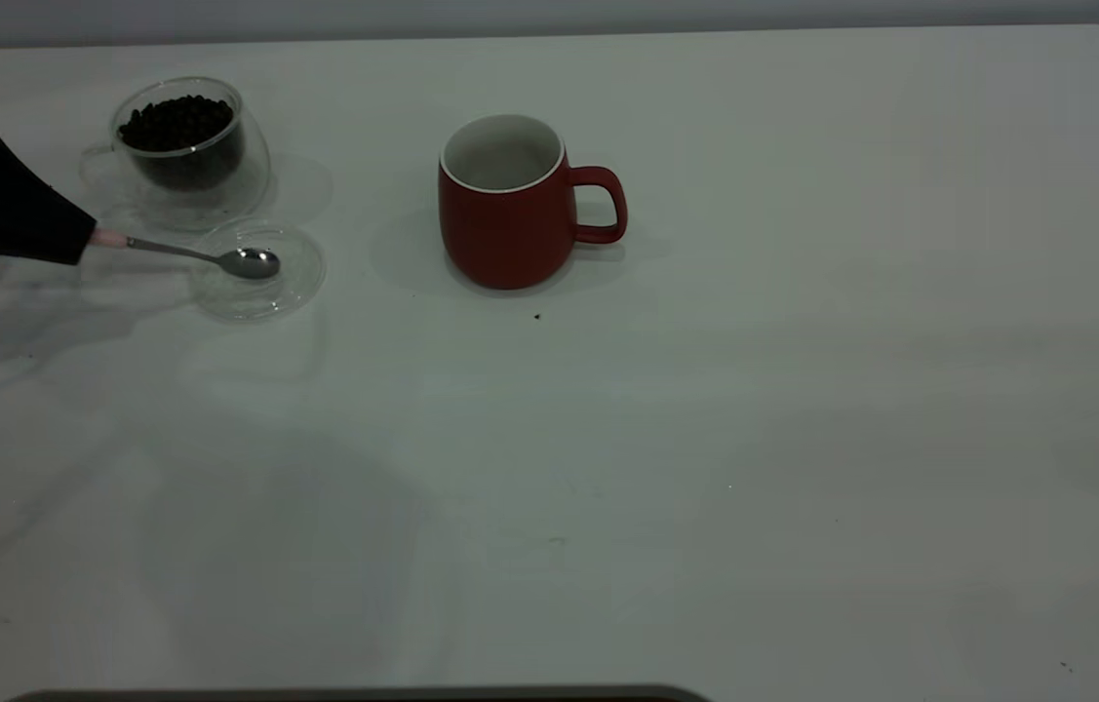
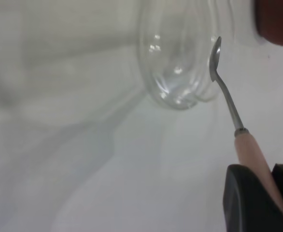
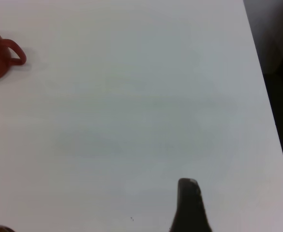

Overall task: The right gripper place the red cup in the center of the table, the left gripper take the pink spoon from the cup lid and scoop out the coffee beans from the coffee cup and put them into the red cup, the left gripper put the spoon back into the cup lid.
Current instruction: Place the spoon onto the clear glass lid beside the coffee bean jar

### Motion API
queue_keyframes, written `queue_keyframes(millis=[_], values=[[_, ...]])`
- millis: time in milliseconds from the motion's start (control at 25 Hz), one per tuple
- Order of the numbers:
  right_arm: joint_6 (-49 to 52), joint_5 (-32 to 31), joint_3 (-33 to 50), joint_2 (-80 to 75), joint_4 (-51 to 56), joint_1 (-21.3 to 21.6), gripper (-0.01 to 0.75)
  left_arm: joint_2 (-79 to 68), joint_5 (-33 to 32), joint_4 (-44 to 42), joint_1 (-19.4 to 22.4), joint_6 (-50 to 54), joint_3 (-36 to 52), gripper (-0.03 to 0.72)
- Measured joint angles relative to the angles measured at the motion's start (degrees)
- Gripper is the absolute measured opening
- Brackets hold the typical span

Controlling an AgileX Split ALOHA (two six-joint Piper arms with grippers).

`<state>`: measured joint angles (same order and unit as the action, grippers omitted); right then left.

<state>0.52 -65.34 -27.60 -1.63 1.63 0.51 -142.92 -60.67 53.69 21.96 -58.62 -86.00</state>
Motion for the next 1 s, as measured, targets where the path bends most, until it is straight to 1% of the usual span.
queue_keyframes(millis=[200,440,680,800,1000], values=[[0.00,0.00,0.00,0.00,0.00,0.00,0.591,-2.08,1.41,1.30,0.00,0.00,0.00,0.123],[0.00,0.00,0.00,0.00,0.00,0.00,0.591,-5.05,0.76,6.58,0.00,0.00,0.00,0.123],[0.00,0.00,0.00,0.00,0.00,0.00,0.591,-5.23,0.69,6.96,0.00,0.00,0.00,0.131],[0.00,0.00,0.00,0.00,0.00,0.00,0.591,-5.23,1.38,6.80,0.00,0.93,0.00,0.188],[0.00,0.00,0.00,0.00,0.00,0.00,0.591,-5.29,1.62,6.75,0.00,3.26,0.00,0.401]])
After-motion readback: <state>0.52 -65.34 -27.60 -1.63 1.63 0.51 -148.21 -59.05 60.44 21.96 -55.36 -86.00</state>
